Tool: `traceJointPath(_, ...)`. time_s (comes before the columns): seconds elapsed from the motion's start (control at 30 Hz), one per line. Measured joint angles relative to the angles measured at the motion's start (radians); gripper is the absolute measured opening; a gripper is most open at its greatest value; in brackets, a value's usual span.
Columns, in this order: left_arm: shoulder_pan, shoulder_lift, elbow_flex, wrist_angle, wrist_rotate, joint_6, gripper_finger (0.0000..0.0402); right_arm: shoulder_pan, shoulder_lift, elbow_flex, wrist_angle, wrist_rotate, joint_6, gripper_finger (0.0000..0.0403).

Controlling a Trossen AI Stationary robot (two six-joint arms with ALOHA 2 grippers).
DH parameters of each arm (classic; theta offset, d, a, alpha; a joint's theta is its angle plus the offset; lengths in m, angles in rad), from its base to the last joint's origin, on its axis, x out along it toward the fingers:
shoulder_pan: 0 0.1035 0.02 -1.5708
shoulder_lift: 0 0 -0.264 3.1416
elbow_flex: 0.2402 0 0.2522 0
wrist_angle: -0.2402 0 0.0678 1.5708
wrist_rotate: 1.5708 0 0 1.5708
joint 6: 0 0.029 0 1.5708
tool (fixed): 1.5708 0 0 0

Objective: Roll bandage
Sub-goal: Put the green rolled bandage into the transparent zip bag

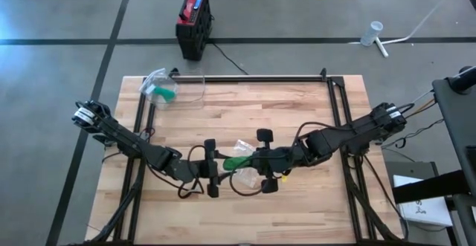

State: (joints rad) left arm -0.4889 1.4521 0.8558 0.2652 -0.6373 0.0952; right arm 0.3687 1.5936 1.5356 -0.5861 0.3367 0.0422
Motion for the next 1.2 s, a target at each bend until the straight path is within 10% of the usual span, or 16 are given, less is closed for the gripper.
traceJointPath(0.37, 0.000, 0.000, 0.000, 0.005, 0.003, -0.025, 0.0033, 0.000, 0.000, 0.000, -0.005, -0.005, 0.013, 0.0029)
traceJointPath(0.6, 0.000, 0.000, 0.000, 0.008, 0.003, -0.037, 0.0024, 0.000, -0.006, -0.001, -0.008, -0.006, 0.051, 0.0029)
traceJointPath(1.0, 0.066, 0.065, -0.012, -0.002, -0.022, -0.092, 0.0169, -0.038, -0.054, -0.017, -0.343, 0.005, 0.316, 0.0028)
traceJointPath(1.2, 0.193, 0.201, 0.013, 0.010, 0.150, -0.121, 0.0235, -0.070, -0.065, -0.093, -0.514, 0.058, 0.453, 0.0028)
